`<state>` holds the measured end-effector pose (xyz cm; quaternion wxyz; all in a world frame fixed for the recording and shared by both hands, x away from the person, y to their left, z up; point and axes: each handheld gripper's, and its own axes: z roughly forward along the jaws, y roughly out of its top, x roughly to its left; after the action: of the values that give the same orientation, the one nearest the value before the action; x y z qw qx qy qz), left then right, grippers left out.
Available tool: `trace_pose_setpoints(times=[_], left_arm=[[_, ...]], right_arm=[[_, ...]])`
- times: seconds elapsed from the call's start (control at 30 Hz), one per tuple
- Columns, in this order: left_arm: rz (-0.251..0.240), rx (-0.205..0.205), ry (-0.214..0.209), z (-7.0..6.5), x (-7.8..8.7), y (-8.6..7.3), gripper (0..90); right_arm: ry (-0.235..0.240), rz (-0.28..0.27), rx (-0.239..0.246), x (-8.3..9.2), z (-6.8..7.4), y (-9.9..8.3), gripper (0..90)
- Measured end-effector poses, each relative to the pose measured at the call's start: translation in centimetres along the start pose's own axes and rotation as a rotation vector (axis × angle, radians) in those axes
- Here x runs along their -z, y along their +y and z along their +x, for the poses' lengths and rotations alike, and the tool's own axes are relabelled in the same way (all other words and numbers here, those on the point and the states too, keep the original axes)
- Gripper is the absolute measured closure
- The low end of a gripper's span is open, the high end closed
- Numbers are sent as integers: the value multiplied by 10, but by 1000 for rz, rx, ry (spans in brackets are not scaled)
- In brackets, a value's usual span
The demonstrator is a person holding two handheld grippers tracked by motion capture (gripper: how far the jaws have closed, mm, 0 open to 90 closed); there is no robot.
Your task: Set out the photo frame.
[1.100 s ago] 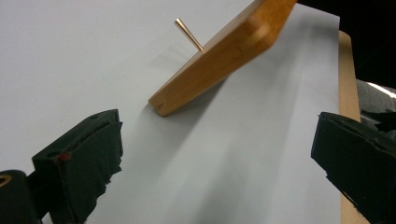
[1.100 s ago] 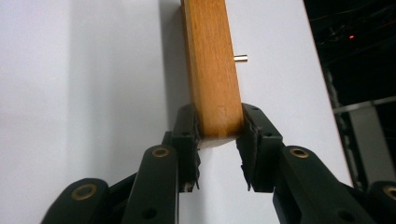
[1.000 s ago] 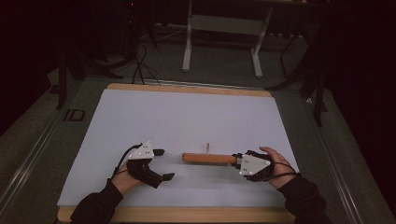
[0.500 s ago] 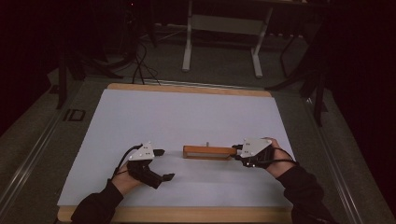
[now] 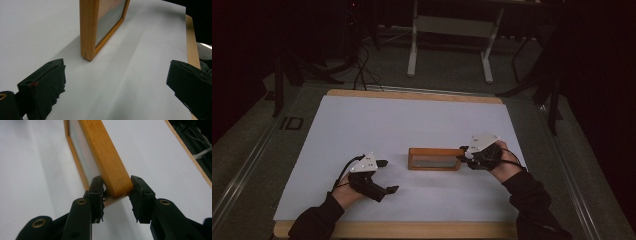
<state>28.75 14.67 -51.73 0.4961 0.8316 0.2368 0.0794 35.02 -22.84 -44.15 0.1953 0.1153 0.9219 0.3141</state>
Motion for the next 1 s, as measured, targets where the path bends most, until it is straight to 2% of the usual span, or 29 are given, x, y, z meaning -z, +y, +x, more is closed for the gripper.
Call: trace_pose_setpoints(times=[0.47, 0.77, 1.0], left_arm=[[3, 2, 7, 1, 0, -1, 25], [2, 6, 5, 2, 0, -2, 25], [10, 4, 4, 2, 0, -2, 25]], right_arm=[[0, -15, -57, -9, -14, 1, 620], [-1, -19, -61, -11, -16, 1, 612], [-3, -21, -83, -14, -20, 1, 603]])
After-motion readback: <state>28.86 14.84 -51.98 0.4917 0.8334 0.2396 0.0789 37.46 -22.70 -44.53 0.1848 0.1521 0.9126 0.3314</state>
